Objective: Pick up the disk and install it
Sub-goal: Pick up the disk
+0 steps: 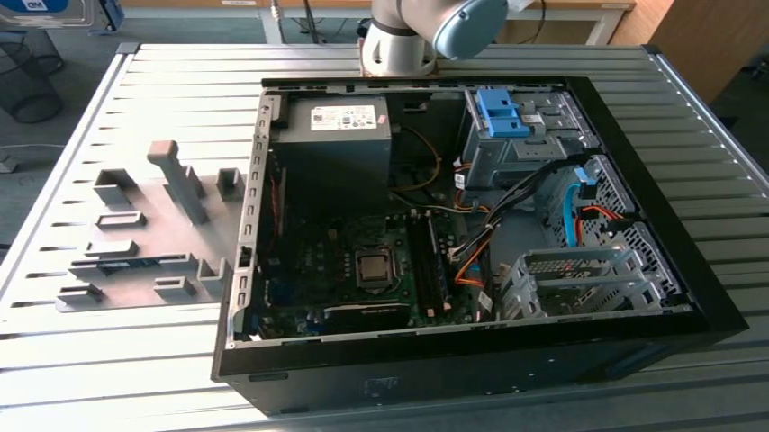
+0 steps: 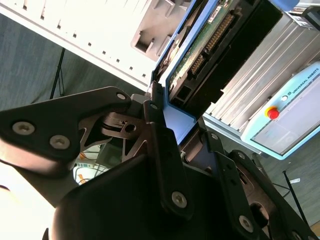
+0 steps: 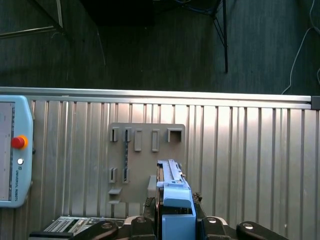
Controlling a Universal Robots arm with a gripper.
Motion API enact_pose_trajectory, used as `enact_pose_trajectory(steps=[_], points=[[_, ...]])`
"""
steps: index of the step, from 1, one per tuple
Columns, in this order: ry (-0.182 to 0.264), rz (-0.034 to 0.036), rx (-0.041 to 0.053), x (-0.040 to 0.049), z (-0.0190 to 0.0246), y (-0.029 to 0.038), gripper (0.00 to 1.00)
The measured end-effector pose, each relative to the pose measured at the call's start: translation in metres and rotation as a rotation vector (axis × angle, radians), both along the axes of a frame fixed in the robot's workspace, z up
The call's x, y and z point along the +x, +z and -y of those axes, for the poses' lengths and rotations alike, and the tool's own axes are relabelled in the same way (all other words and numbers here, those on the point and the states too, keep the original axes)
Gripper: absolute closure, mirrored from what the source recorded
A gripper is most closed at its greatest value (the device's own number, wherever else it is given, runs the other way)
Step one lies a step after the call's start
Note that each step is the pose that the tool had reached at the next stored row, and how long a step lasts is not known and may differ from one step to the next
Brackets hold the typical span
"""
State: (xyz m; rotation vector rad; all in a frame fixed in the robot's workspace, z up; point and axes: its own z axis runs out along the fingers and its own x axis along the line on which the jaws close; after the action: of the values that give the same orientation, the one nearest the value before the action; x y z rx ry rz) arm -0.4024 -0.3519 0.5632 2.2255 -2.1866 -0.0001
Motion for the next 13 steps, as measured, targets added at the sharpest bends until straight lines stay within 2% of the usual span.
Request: enact_pose_trajectory(steps=[13], points=[[0.0,0.0001,0.0,0.0057,0.0,0.0,0.63]])
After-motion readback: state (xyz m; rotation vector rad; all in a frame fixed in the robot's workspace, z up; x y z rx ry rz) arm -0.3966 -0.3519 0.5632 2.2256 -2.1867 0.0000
